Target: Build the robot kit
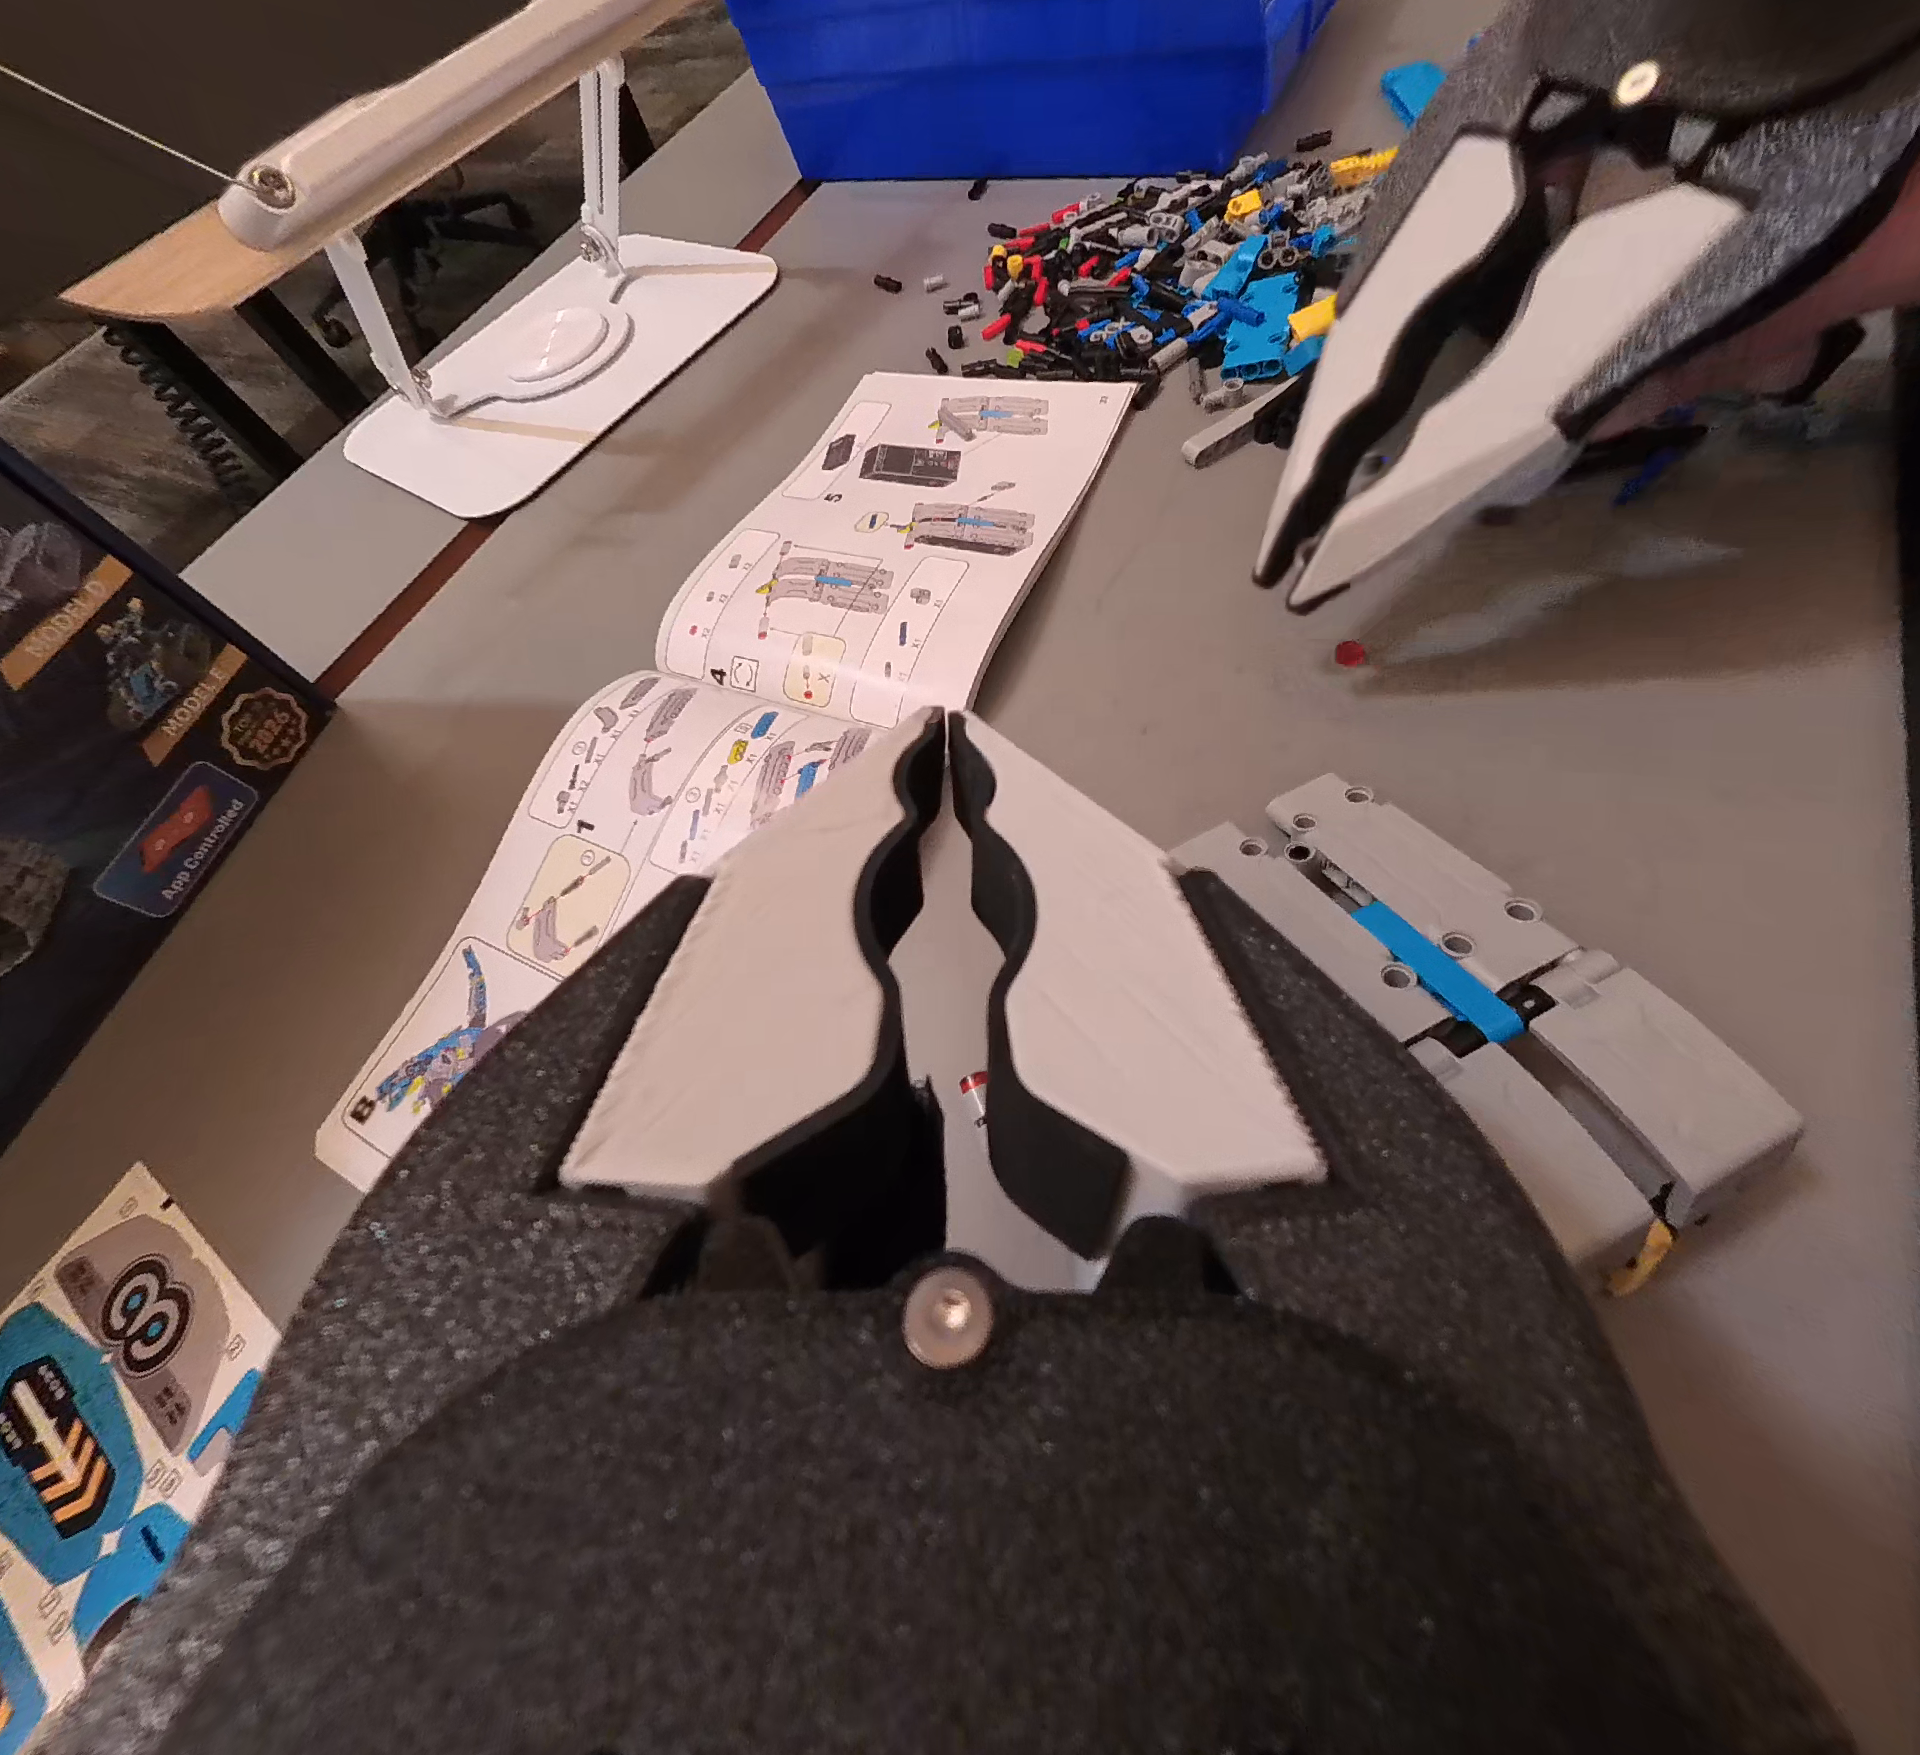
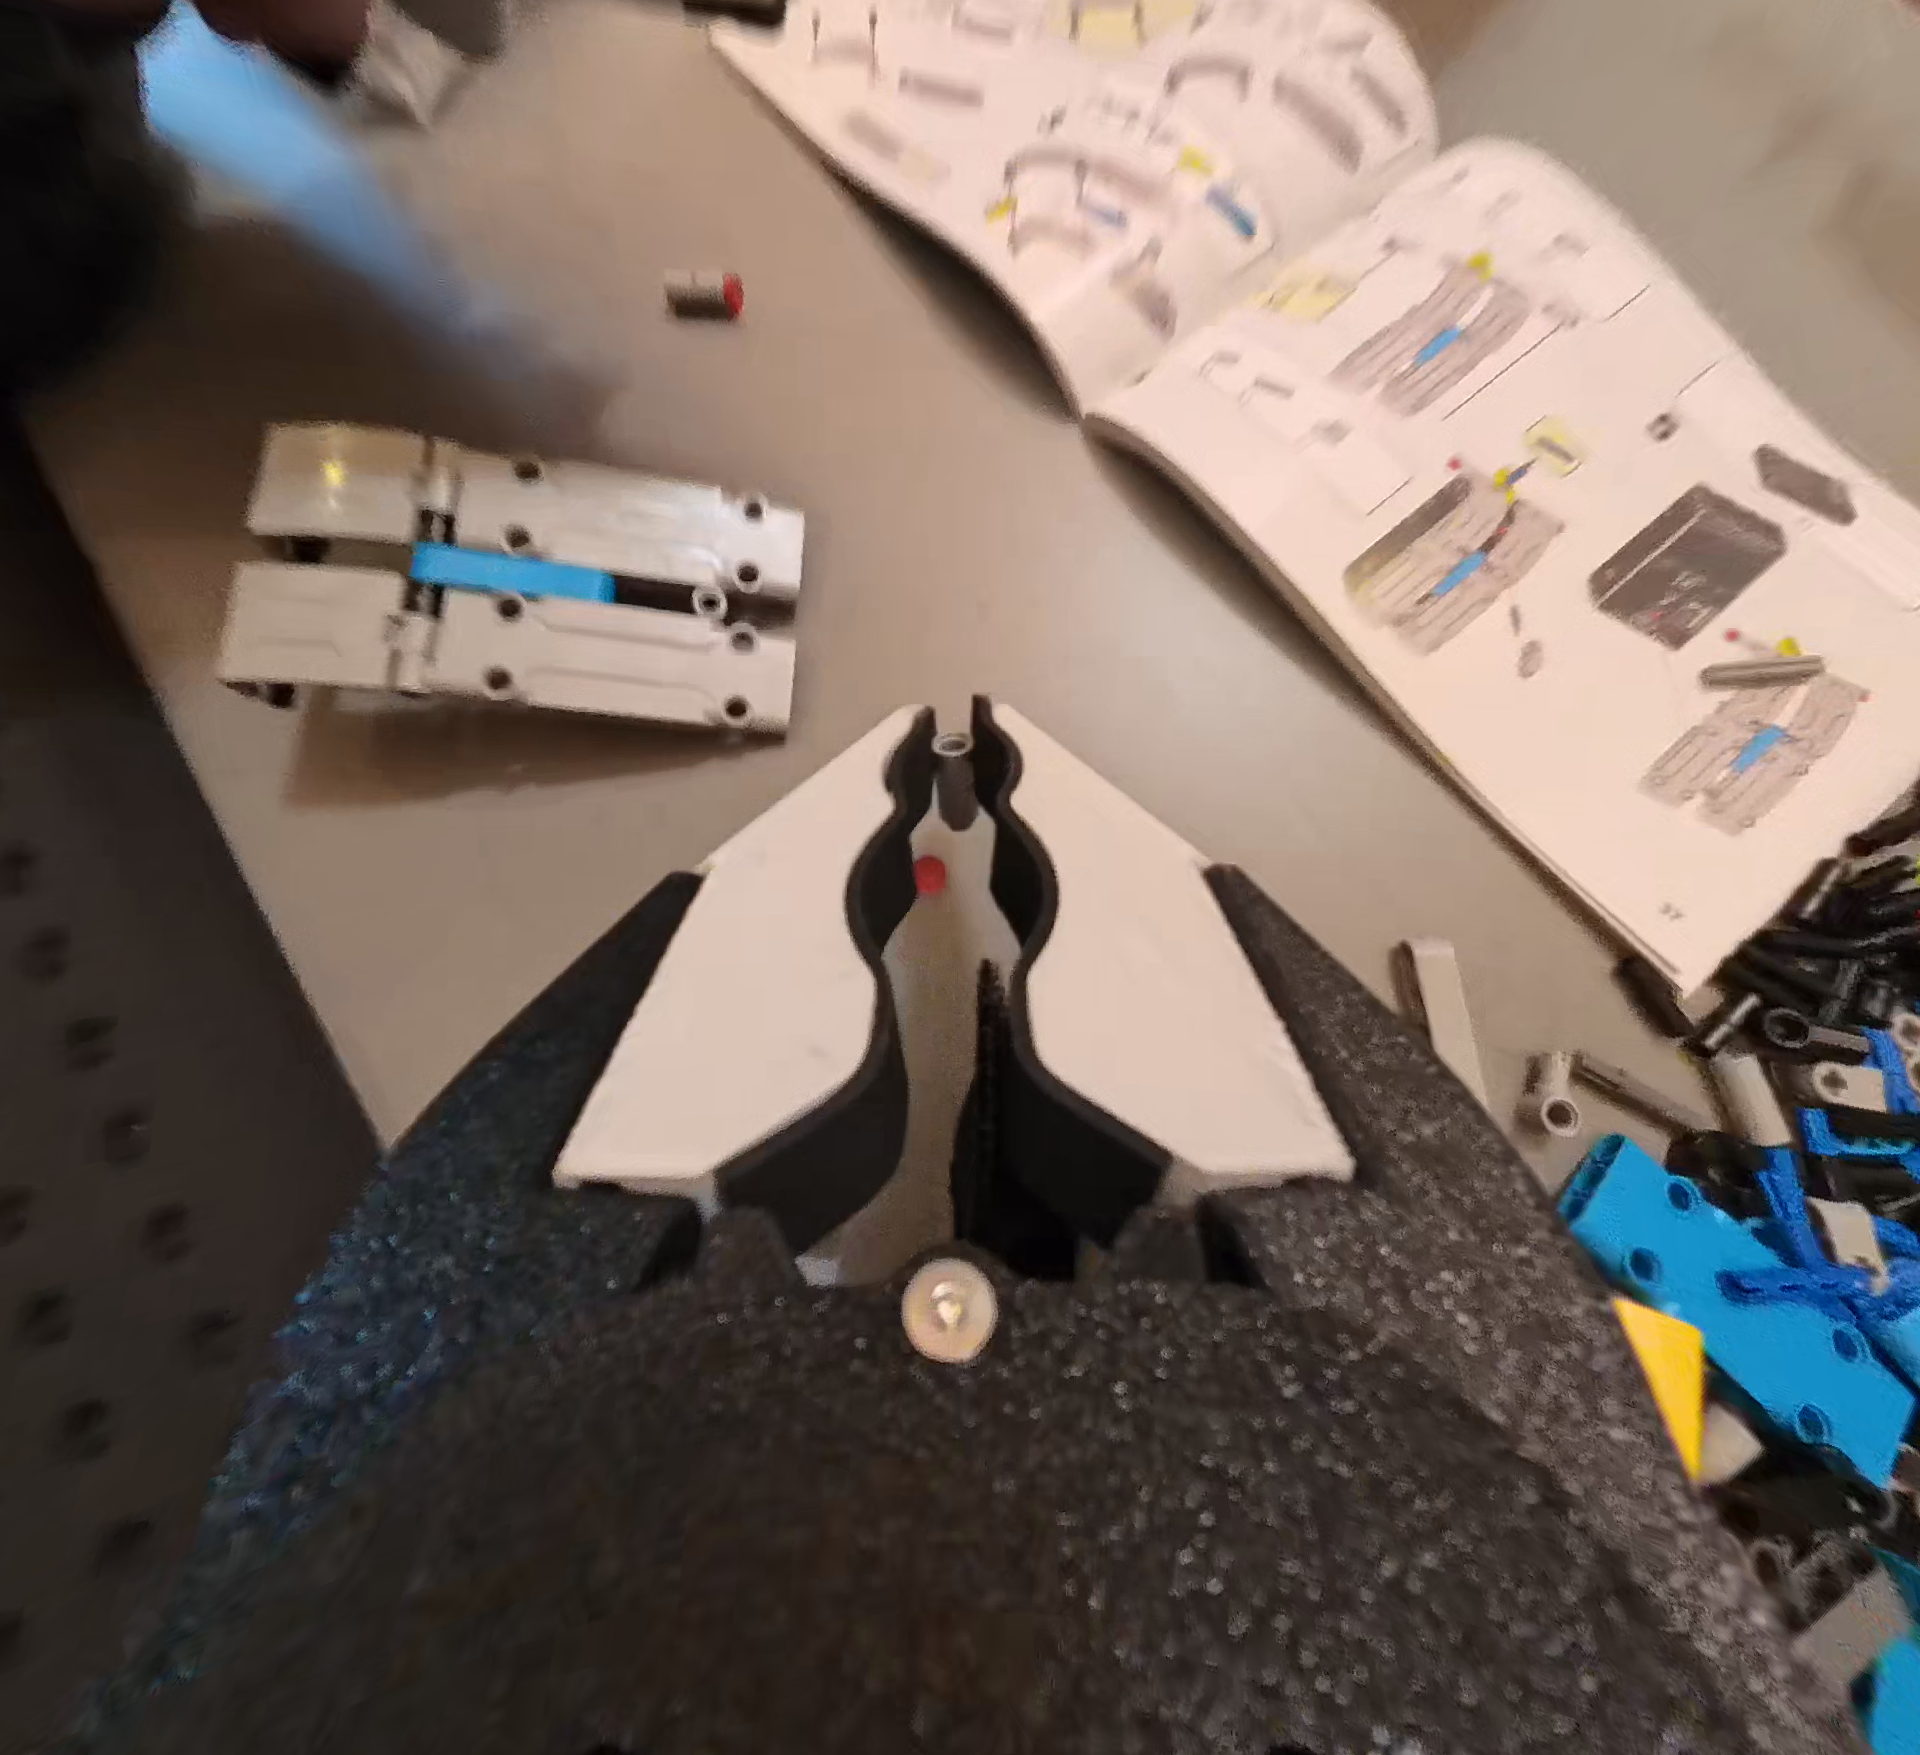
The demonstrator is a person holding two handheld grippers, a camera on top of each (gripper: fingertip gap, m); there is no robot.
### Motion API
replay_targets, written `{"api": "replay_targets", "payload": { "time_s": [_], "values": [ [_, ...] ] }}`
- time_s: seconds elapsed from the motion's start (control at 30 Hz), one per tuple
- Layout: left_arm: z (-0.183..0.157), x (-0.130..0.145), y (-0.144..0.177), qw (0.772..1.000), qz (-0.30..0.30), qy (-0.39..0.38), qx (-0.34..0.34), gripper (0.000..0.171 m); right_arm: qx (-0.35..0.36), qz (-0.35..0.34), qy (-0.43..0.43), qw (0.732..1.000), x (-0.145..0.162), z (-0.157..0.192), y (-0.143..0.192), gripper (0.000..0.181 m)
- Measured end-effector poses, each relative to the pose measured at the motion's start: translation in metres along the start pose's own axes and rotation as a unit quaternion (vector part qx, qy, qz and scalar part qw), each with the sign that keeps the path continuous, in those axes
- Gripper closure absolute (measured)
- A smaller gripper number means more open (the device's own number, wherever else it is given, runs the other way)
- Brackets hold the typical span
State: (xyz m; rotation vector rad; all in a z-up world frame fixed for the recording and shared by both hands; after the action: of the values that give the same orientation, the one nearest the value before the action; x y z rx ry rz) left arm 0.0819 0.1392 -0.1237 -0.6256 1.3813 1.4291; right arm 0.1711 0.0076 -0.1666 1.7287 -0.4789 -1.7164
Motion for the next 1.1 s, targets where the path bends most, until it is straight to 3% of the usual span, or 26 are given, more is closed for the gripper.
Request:
{"api": "replay_targets", "payload": {
  "time_s": [0.17,0.3,0.43,0.63,0.8,0.97,1.03,1.1],
  "values": [
    [-0.013,0.0,-0.003,0.999,-0.001,0.008,0.049,0.17,-0.115,-0.094,-0.147,0.978,-0.013,0.002,0.008,0.175],
    [-0.043,-0.008,-0.002,0.988,-0.025,0.026,0.151,0.162,-0.218,-0.215,-0.267,0.914,-0.037,0.007,0.024,0.175],
    [-0.064,-0.017,-0.006,0.977,-0.044,0.057,0.199,0.153,-0.26,-0.292,-0.309,0.867,-0.052,0.017,0.027,0.175],
    [-0.057,-0.024,-0.009,0.983,-0.072,0.065,0.156,0.151,-0.242,-0.299,-0.26,0.886,-0.062,0.039,0.017,0.175],
    [-0.04,-0.031,0.001,0.99,-0.104,0.038,0.084,0.165,-0.232,-0.285,-0.255,0.894,-0.058,0.036,0.016,0.175],
    [-0.044,-0.032,0.003,0.993,-0.103,-0.052,0.032,0.16,-0.274,-0.281,-0.289,0.873,-0.054,0.034,0.014,0.175],
    [-0.047,-0.031,0.004,0.991,-0.099,-0.09,0.019,0.148,-0.3,-0.298,-0.315,0.85,-0.056,0.031,0.017,0.175],
    [-0.053,-0.032,0.004,0.988,-0.102,-0.112,0.016,0.145,-0.295,-0.302,-0.327,0.845,-0.053,0.028,0.016,0.177]
  ]
}}
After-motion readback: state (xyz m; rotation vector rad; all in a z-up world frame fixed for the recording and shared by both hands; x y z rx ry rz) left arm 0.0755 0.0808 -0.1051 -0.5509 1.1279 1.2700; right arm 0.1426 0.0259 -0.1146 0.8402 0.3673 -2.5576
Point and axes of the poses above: each gripper's, where its closed fingertips meet, y back along the fingers, x out of its underside, z = x × y across the jaws, the point moved 5 cm from there along y, back along the fingers, and after that the axes turned 1 degree about -x, right-handed, at the moved point
